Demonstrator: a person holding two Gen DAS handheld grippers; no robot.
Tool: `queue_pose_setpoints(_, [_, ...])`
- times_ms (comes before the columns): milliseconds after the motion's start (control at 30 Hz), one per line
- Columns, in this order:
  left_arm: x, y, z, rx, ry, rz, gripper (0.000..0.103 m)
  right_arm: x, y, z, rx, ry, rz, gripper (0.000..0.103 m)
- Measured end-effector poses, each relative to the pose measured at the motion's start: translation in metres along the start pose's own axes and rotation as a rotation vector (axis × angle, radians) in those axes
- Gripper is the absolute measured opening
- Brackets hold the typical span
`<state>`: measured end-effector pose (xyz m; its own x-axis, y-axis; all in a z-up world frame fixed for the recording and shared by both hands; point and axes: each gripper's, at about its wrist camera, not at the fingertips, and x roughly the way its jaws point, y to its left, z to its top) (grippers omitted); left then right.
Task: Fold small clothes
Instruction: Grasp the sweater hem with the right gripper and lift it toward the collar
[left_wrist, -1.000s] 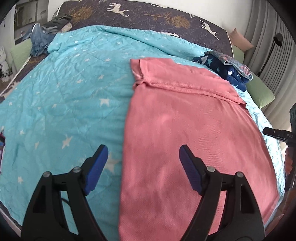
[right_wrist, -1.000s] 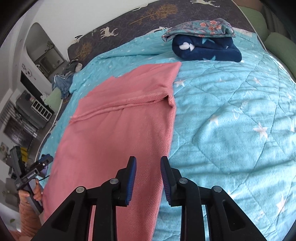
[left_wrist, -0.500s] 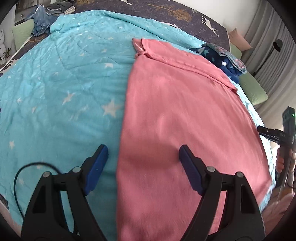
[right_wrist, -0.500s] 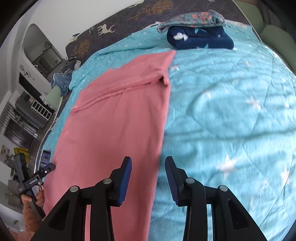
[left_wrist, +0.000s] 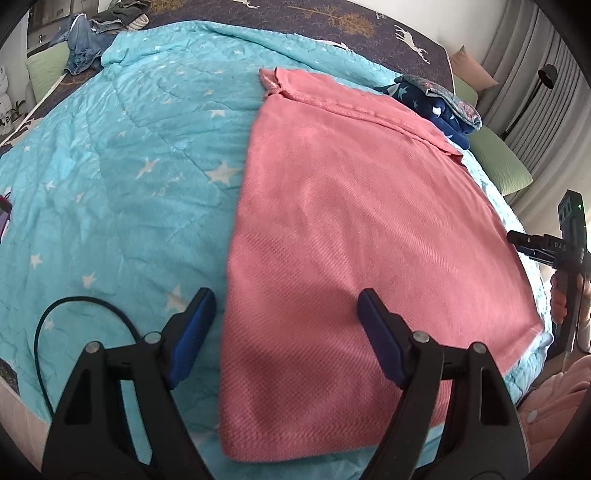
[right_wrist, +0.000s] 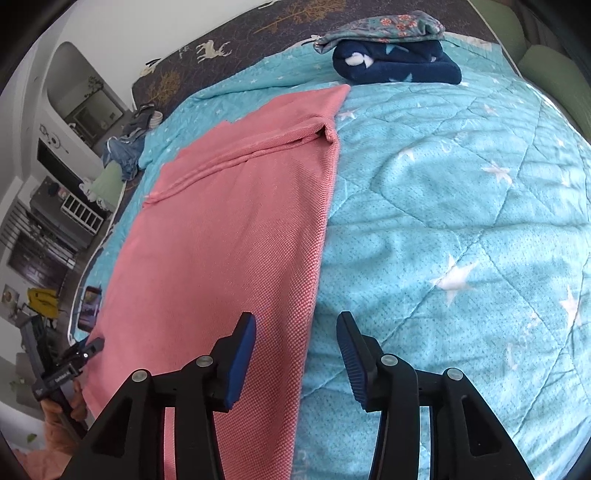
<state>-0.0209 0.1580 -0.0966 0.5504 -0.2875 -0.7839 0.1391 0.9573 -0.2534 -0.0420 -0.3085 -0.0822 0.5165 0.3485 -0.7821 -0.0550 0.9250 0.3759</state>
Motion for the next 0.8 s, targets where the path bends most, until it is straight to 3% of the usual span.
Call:
queue_pose_setpoints(200, [-0.01,0.015,-0.001,-0.088,-0.027,-0.009,0.06,-0.002,-0.005,-0.001,0.024,-0.003,0.002,0.047])
queue_pose_setpoints(300, [-0.014,0.018,0.011,-0.122,-0.053,-0.034,0.06,0.001,-0.001,0.004,0.01,0.0,-0.005,0.047])
queue_pose_setpoints(400, [-0.015,0.007,0.04,-0.076,-0.106,-0.04,0.06,0.004,0.01,0.021,-0.035,0.005,-0.02,0.047])
queue_pose_setpoints(500, [-0.002,-0.01,0.079,-0.019,-0.161,-0.038,0.06,0.006,0.037,0.057,-0.14,-0.007,-0.007,0.047])
queue_pose_setpoints(567, [0.017,-0.021,0.117,-0.04,-0.187,-0.053,0.059,0.012,0.064,0.094,-0.211,-0.009,0.019,0.047])
queue_pose_setpoints(600, [0.028,-0.027,0.134,-0.043,-0.195,-0.068,0.054,0.017,0.077,0.113,-0.23,-0.002,0.032,0.047])
queue_pose_setpoints(700, [0.072,-0.056,0.188,-0.001,-0.165,-0.086,0.042,0.045,0.135,0.173,-0.289,0.038,0.067,0.047])
queue_pose_setpoints(800, [0.11,-0.054,0.217,-0.041,-0.143,-0.059,0.041,0.087,0.197,0.229,-0.386,0.118,0.121,0.047])
